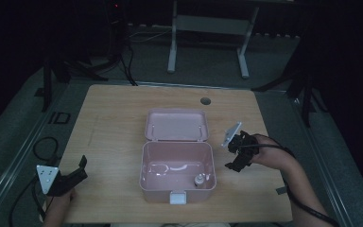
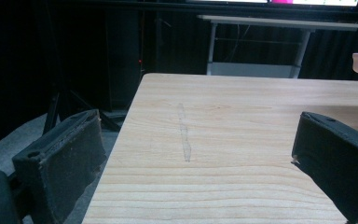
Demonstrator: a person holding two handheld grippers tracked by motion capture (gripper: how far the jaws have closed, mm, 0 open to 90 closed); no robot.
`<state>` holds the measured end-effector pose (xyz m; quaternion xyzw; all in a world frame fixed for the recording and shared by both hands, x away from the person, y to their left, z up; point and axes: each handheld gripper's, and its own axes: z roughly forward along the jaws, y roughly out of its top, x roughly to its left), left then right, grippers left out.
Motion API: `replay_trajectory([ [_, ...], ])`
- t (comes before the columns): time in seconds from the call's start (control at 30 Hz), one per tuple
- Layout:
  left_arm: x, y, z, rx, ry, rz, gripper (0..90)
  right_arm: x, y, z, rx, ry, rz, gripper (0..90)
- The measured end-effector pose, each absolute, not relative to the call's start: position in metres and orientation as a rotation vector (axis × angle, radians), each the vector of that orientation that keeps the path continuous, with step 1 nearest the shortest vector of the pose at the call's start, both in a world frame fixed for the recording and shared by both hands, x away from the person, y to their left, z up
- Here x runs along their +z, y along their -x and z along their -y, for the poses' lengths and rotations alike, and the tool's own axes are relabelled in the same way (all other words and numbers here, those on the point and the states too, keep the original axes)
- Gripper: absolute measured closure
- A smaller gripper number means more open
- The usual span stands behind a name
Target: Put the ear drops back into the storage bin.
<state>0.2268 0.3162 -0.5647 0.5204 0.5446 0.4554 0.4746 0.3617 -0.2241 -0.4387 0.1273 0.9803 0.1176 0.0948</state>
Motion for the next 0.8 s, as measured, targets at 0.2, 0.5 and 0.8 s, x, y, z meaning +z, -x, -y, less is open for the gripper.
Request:
replay_trajectory([
  [0.2, -0.565, -0.227, -0.316, 1.114, -1.272, -1.331, 2.4, -0.462, -0.363, 0.235, 0.372, -0.462, -2.860, 14.0],
  [0.5, -0.565, -0.227, -0.316, 1.116, -1.271, -1.331, 2.4, -0.488, -0.367, 0.264, 0.519, -0.703, -2.691, 13.7],
  [0.8, -0.565, -0.227, -0.316, 1.117, -1.271, -1.332, 2.4, -0.507, -0.363, 0.282, 0.573, -0.848, -2.544, 13.5],
])
